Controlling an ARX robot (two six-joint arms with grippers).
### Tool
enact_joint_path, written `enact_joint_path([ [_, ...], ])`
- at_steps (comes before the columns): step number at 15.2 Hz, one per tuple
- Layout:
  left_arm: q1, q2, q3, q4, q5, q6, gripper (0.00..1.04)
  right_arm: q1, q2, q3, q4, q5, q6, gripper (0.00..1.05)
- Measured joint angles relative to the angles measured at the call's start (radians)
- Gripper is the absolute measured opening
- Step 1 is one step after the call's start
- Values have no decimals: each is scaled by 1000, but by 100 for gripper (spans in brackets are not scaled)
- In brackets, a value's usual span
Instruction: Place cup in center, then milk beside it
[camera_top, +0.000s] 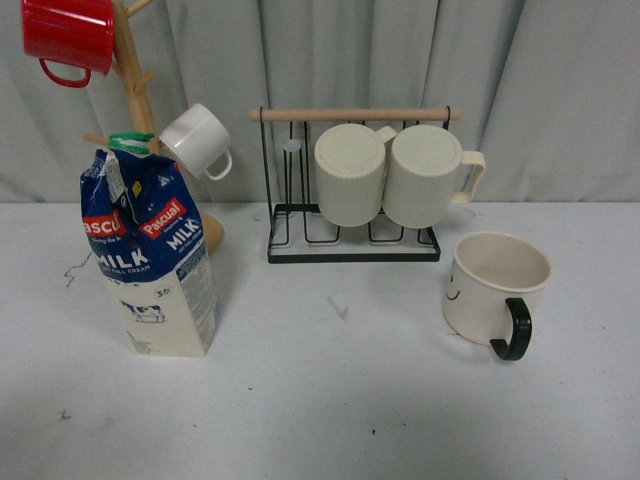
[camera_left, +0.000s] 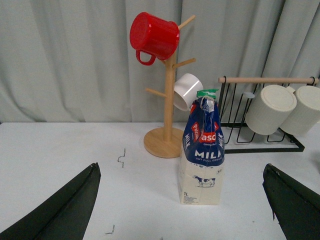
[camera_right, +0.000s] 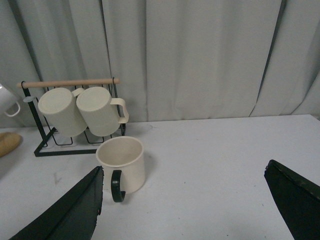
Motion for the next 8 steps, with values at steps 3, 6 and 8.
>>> enact_joint_path([
  [3, 0, 0, 0, 0, 0, 0, 98, 0, 0, 0, 0, 0, 0, 98],
  [6, 0, 0, 0, 0, 0, 0, 98, 0, 0, 0, 0, 0, 0, 98],
  [8, 0, 0, 0, 0, 0, 0, 98, 0, 0, 0, 0, 0, 0, 98],
])
